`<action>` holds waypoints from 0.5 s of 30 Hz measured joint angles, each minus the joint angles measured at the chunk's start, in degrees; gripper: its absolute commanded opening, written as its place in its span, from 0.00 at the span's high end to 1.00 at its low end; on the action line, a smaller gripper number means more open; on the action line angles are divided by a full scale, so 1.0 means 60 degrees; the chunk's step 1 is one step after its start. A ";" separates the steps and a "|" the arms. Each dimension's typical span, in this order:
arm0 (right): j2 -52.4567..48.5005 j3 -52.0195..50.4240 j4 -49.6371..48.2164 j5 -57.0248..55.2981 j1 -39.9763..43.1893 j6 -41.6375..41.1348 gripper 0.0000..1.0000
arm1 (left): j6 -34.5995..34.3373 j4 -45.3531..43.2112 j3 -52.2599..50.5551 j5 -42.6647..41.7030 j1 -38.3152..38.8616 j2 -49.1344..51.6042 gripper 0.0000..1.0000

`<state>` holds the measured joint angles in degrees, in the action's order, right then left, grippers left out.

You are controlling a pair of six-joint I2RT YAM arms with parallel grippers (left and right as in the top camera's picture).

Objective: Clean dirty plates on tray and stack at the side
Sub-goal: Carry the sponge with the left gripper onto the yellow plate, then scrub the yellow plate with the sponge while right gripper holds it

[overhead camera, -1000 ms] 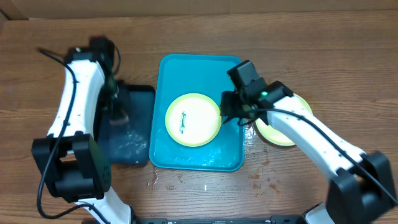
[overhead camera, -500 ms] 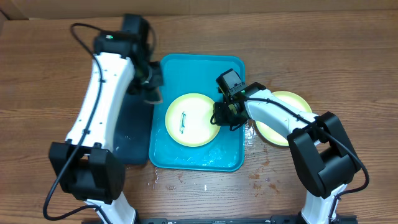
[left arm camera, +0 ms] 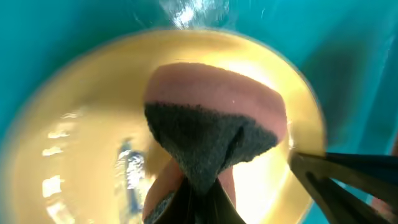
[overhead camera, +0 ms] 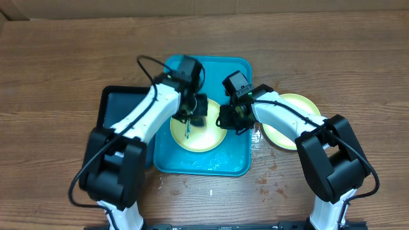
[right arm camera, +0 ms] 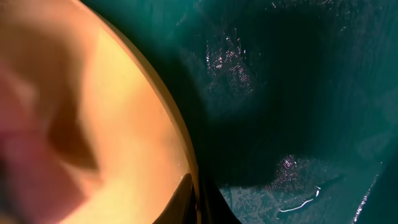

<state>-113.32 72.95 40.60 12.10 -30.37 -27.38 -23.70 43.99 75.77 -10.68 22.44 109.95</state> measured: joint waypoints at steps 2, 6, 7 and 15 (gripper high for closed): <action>0.0000 0.0000 0.0022 0.0007 0.0000 -0.0004 0.96 | -0.0033 -0.0095 -0.0178 -0.0120 -0.0018 0.0313 0.96; 0.0000 0.0000 0.0062 0.0029 -0.0004 0.0000 0.96 | -0.0062 0.0266 -0.0117 0.0204 -0.0062 0.0503 0.96; 0.0000 0.0000 0.0073 0.0062 -0.0007 -0.0007 0.96 | -0.0062 0.0455 -0.0095 0.0477 -0.0062 0.0503 0.96; 0.0000 0.0000 0.0084 0.0204 -0.0018 -0.0007 0.96 | -0.0062 0.1974 0.0069 0.3588 -0.0055 0.0601 0.96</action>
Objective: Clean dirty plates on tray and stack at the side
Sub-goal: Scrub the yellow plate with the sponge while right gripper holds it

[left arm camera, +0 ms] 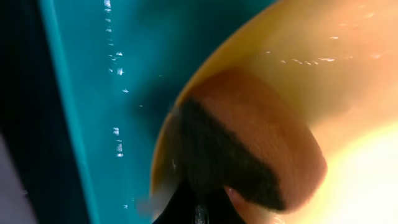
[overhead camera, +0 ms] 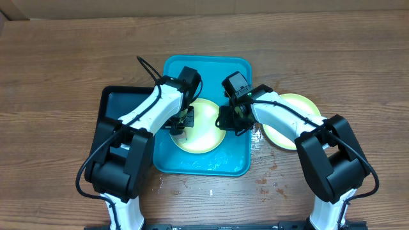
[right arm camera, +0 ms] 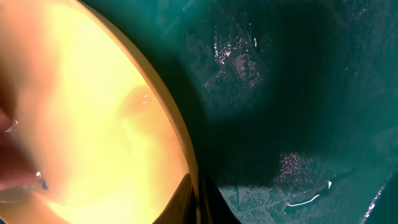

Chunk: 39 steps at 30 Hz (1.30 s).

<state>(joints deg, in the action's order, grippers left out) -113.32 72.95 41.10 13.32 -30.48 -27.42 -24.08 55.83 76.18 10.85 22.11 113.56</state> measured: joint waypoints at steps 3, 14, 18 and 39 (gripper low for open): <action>0.0000 0.0000 0.0000 0.0036 -0.0018 0.0000 0.96 | 0.0004 0.0029 0.0069 0.0047 0.0000 0.0044 0.96; 0.0000 0.0000 0.0062 -0.0036 0.0011 -0.0004 0.96 | 0.0619 -0.2841 -0.0007 -0.5311 0.0044 0.0346 0.96; 0.0000 -0.0007 0.0226 0.0029 0.0102 -0.0073 0.96 | 0.0561 -0.2911 -0.0015 -0.6477 0.0488 0.0561 0.96; 0.0000 -0.0007 0.0080 0.0073 -0.0098 -0.0080 0.96 | -0.1024 0.1067 0.0244 -0.1486 0.0382 0.0361 0.96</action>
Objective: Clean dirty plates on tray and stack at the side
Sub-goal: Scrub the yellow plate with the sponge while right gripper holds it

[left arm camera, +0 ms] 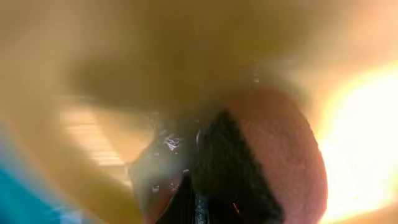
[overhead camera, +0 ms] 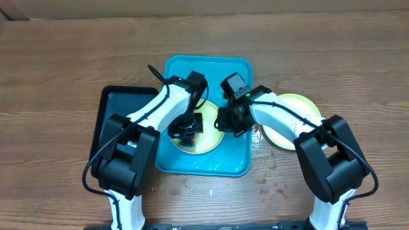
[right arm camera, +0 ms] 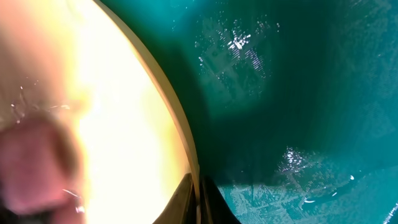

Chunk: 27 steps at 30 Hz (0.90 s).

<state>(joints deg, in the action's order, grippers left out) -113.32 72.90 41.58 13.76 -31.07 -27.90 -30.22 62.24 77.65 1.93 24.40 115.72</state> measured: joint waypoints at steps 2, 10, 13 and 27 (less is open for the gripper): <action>-0.0004 0.0000 0.0000 0.0007 0.0000 -0.0025 0.96 | -0.0208 0.0142 0.0015 0.1122 0.0000 0.0004 0.96; -0.0015 0.0000 -0.0066 0.0244 -0.0076 -0.0069 0.96 | -0.0455 0.0590 0.0882 0.3093 0.0058 0.0459 0.96; -0.0018 0.0000 0.0000 0.0168 -0.0040 -0.0098 0.96 | -0.0448 0.0368 0.1169 0.3122 0.0036 0.0484 0.96; -0.0015 0.0007 0.0157 -0.0069 0.0120 -0.0102 0.96 | 0.0903 -0.2237 0.1326 -0.3705 -0.0160 0.0943 0.96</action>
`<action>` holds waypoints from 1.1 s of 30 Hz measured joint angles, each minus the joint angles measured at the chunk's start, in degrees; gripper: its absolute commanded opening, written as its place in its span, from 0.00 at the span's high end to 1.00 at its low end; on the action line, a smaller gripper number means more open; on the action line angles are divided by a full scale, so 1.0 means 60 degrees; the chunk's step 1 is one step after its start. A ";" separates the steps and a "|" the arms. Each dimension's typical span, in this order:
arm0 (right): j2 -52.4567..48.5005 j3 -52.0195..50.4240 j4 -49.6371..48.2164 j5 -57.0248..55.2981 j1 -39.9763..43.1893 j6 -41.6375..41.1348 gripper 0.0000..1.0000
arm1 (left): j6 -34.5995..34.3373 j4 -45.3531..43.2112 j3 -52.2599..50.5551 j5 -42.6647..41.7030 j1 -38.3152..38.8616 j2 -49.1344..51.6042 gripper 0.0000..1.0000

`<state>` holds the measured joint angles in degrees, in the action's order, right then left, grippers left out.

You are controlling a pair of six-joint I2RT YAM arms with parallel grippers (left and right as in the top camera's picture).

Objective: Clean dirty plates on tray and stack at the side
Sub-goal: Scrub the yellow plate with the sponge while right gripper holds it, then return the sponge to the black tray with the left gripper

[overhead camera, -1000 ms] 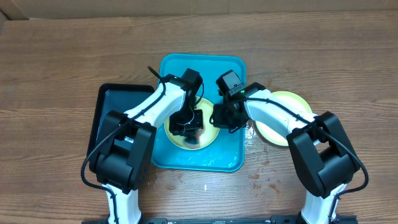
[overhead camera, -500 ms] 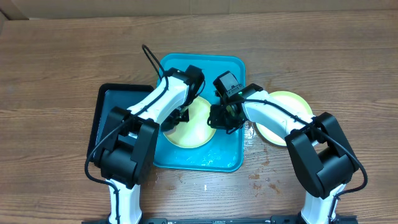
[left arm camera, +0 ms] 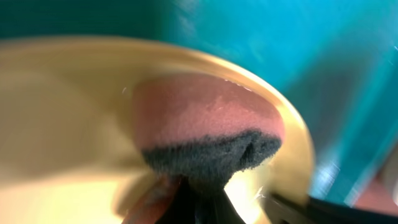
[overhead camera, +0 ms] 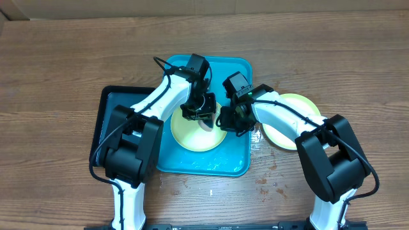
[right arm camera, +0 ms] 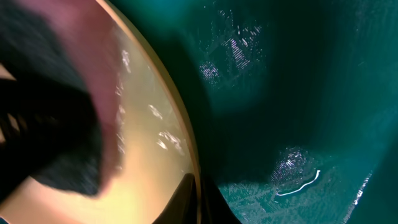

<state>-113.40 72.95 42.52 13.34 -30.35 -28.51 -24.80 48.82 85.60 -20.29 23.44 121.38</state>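
Note:
A yellow plate [overhead camera: 192, 134] lies in the teal tray [overhead camera: 236, 160]. My left gripper [overhead camera: 201, 110] is shut on a pink sponge with a dark scouring side [left arm camera: 205, 127], pressed on the plate's far right part. My right gripper [overhead camera: 225, 121] is shut on the plate's right rim [right arm camera: 186, 149], one finger inside and one outside. In the right wrist view the sponge [right arm camera: 56, 124] fills the left. Another yellow plate [overhead camera: 295, 128] lies on the table right of the tray.
A black tray [overhead camera: 121, 112] sits left of the teal tray, partly under my left arm. Water glistens on the teal tray floor [right arm camera: 298, 180], and wet spots [overhead camera: 265, 179] mark the wooden table near the front right.
My left gripper has moved with the sponge from the plate's near left part to its far right part, close to my right gripper. The right gripper still grips the rim.
My left gripper held the sponge on the plate's far middle, then at its left edge, then at its near left, and now at its far right. All along my right gripper stayed shut on the plate's right rim.

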 measured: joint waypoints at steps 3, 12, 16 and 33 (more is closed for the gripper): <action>0.0000 0.0004 0.0000 0.0000 0.0000 0.0007 0.96 | 0.0255 0.0251 0.0000 -0.0648 -0.0004 0.0051 0.96; 0.0000 0.0022 0.0033 0.0000 0.0000 0.0004 0.96 | 0.0521 0.2218 -0.0029 0.0240 -0.0667 -0.1169 0.96; 0.0000 0.0029 0.0058 -0.0004 -0.0004 0.0000 0.96 | 0.0470 0.3359 -0.0029 0.2076 -0.1242 -0.3005 0.96; 0.0000 0.0029 0.0051 -0.0004 -0.0004 0.0004 0.96 | -0.0153 0.2448 -0.1708 0.5227 -0.3191 -0.2583 0.82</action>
<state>-113.40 73.12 42.83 13.32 -30.37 -28.49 -25.71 63.51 75.35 11.07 4.29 105.89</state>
